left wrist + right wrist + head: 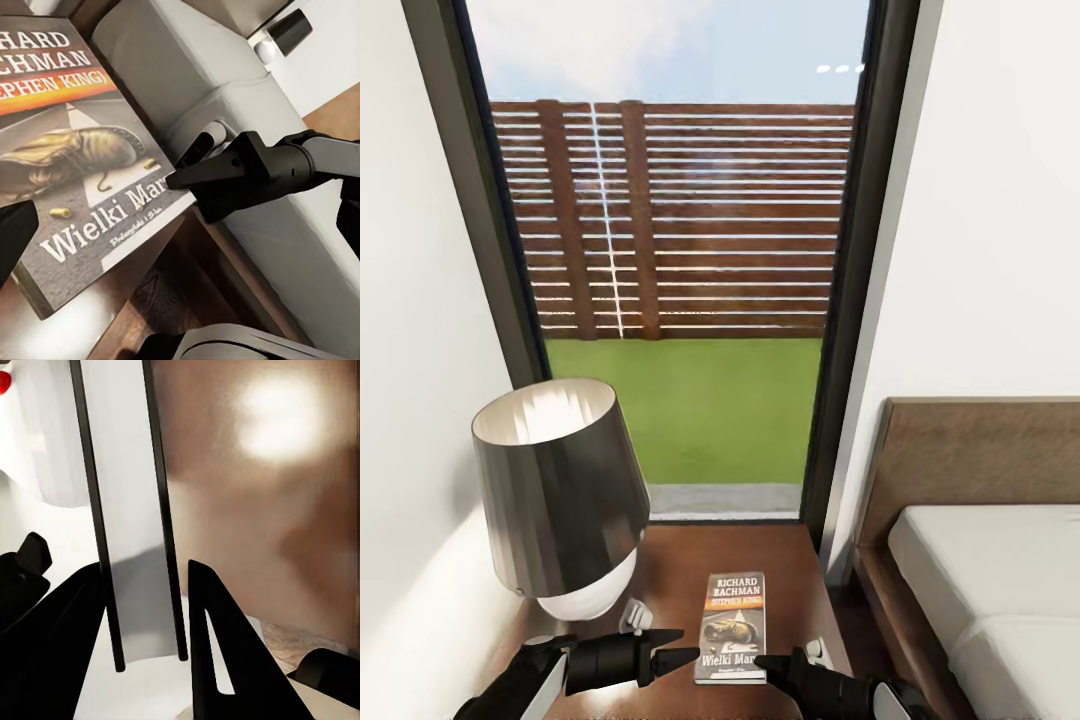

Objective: In the bedroom, move the book from the bed onto either nightstand, and place the two sandals side by side next to the bed.

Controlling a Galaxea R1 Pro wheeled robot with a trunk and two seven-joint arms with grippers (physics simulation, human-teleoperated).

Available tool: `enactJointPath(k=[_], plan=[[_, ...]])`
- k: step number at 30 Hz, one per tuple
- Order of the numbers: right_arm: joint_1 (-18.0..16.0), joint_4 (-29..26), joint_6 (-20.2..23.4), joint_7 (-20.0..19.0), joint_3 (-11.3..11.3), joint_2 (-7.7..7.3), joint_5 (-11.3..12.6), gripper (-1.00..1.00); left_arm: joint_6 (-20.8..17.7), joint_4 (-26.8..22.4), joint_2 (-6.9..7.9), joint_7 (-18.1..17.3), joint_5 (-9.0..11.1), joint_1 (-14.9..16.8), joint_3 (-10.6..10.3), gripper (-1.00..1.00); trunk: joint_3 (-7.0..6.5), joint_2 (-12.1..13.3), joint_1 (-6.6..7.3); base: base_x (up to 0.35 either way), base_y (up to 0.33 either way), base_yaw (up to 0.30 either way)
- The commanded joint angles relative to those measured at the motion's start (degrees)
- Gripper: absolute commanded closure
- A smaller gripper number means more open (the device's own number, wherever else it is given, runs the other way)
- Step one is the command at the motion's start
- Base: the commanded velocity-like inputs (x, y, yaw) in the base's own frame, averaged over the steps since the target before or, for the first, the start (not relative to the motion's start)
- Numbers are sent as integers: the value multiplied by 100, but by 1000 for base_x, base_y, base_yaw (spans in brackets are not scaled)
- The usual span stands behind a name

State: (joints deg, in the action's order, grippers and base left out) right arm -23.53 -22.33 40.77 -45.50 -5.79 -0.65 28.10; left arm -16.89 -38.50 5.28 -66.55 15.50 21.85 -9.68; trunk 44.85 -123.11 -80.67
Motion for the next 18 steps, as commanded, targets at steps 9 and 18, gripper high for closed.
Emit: enactJointPath(k=[9,18], plan=[[-3,0,36,-11,-25,0,11,100,-60,0,8,1,59,4,-31,-100,168,-365,-197,0,0,0],[-3,0,36,-11,-21,2,11,100,-60,0,8,1,59,4,-33,-100,329,-726,-395,0,0,0]])
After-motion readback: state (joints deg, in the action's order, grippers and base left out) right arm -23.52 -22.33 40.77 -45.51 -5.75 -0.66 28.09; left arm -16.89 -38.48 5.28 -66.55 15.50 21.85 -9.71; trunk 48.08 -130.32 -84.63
